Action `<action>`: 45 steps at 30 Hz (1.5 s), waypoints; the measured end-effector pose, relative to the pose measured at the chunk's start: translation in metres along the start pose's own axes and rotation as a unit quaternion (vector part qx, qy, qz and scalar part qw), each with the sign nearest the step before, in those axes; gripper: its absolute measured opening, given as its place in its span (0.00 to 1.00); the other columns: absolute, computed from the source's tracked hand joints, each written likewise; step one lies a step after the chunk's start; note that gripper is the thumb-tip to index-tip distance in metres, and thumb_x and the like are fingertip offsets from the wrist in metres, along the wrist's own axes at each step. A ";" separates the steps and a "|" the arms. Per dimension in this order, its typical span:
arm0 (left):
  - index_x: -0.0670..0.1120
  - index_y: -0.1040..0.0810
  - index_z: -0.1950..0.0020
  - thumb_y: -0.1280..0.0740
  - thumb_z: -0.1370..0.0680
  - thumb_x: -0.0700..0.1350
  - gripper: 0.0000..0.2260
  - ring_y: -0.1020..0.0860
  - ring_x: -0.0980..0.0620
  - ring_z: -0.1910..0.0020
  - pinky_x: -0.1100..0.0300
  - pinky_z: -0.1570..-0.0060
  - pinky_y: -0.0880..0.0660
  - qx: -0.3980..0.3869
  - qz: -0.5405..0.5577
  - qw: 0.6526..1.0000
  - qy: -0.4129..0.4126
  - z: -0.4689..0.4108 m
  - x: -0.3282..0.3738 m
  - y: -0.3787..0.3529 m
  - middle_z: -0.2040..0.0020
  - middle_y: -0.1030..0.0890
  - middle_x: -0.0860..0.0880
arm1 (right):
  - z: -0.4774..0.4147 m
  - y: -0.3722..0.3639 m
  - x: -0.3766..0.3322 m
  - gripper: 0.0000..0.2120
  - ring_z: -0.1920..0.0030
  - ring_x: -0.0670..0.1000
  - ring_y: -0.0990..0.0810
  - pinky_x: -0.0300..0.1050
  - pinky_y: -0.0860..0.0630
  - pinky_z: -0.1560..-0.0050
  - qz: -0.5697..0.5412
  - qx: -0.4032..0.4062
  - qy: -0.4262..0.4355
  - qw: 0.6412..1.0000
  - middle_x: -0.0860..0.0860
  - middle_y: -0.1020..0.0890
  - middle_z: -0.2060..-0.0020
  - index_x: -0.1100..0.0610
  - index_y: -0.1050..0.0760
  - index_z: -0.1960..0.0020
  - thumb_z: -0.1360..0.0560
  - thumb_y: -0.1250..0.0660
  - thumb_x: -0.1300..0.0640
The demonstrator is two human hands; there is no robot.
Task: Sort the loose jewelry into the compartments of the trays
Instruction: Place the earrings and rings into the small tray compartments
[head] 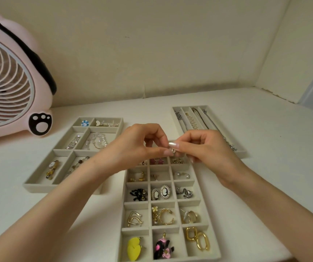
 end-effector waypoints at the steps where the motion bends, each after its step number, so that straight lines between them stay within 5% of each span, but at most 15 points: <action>1: 0.48 0.22 0.59 0.27 0.30 0.45 0.05 0.33 0.61 0.74 0.71 0.71 0.37 -0.001 -0.007 1.000 -0.003 0.000 0.000 0.000 0.72 0.25 0.63 | 0.000 0.000 0.000 0.03 0.70 0.41 0.23 0.32 0.31 0.71 0.007 -0.008 -0.003 1.000 0.52 0.18 0.70 0.63 0.19 0.59 0.30 0.28 0.62; 13: 0.51 0.23 0.61 0.27 0.29 0.44 0.06 0.30 0.60 0.70 0.70 0.68 0.34 0.002 -0.061 0.998 -0.005 0.000 -0.004 0.000 0.68 0.22 0.59 | -0.005 -0.004 -0.004 0.03 0.64 0.46 0.20 0.42 0.23 0.57 0.146 -0.047 -0.004 0.988 0.53 0.16 0.66 0.58 0.17 0.61 0.33 0.25 0.64; 16: 0.51 0.24 0.58 0.29 0.28 0.45 0.05 0.30 0.55 0.68 0.62 0.66 0.33 0.044 -0.053 0.998 -0.008 -0.001 -0.004 0.012 0.62 0.20 0.54 | -0.007 -0.003 -0.009 0.04 0.69 0.39 0.26 0.34 0.29 0.63 0.222 -0.050 0.015 0.974 0.48 0.17 0.67 0.52 0.17 0.62 0.34 0.24 0.60; 19: 0.50 0.23 0.57 0.30 0.27 0.45 0.03 0.28 0.46 0.63 0.58 0.63 0.32 0.077 -0.057 0.995 -0.001 -0.001 -0.006 0.018 0.63 0.21 0.55 | -0.006 -0.014 -0.010 0.04 0.68 0.39 0.26 0.36 0.29 0.62 0.309 -0.085 0.016 0.947 0.46 0.17 0.65 0.47 0.17 0.63 0.34 0.23 0.55; 23: 0.49 0.22 0.57 0.31 0.27 0.45 0.02 0.26 0.47 0.62 0.60 0.64 0.32 0.098 -0.056 0.993 0.015 -0.002 -0.010 0.018 0.63 0.21 0.56 | -0.003 -0.036 -0.011 0.05 0.61 0.42 0.25 0.40 0.29 0.59 0.462 -0.114 0.029 0.879 0.42 0.21 0.66 0.46 0.17 0.59 0.32 0.26 0.46; 28: 0.49 0.22 0.56 0.31 0.27 0.45 0.02 0.25 0.48 0.61 0.62 0.64 0.31 0.113 -0.049 0.992 0.021 0.000 -0.011 0.021 0.63 0.20 0.55 | 0.000 -0.053 -0.019 0.06 0.52 0.50 0.21 0.43 0.29 0.56 0.563 -0.118 0.067 0.815 0.46 0.19 0.57 0.49 0.19 0.53 0.27 0.31 0.49; 35: 0.48 0.22 0.55 0.32 0.26 0.45 0.02 0.24 0.48 0.60 0.62 0.63 0.31 0.114 -0.055 0.992 0.023 0.000 -0.009 0.022 0.62 0.20 0.55 | -0.003 -0.054 -0.017 0.05 0.52 0.51 0.21 0.44 0.27 0.55 0.565 -0.125 0.047 0.815 0.49 0.18 0.55 0.53 0.19 0.53 0.27 0.31 0.53; 40: 0.48 0.22 0.56 0.32 0.26 0.45 0.02 0.24 0.48 0.60 0.60 0.61 0.30 0.109 -0.057 0.992 0.026 -0.001 -0.010 0.020 0.62 0.20 0.56 | -0.006 -0.048 -0.016 0.03 0.59 0.46 0.24 0.40 0.29 0.61 0.531 -0.157 0.019 0.833 0.41 0.26 0.69 0.49 0.17 0.56 0.28 0.29 0.52; 45: 0.47 0.22 0.55 0.32 0.26 0.45 0.02 0.24 0.48 0.60 0.62 0.62 0.30 0.108 -0.060 0.992 0.025 -0.001 -0.010 0.020 0.62 0.20 0.55 | -0.004 -0.052 -0.020 0.05 0.54 0.48 0.22 0.43 0.26 0.54 0.581 -0.185 0.030 0.792 0.45 0.18 0.57 0.50 0.19 0.54 0.28 0.30 0.50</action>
Point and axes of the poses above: each hand's wrist, its own z-axis away from the middle knuckle, its own y-axis out of the back of the hand, x = y × z, the point moved 7 cm from there along -z, towards the middle knuckle
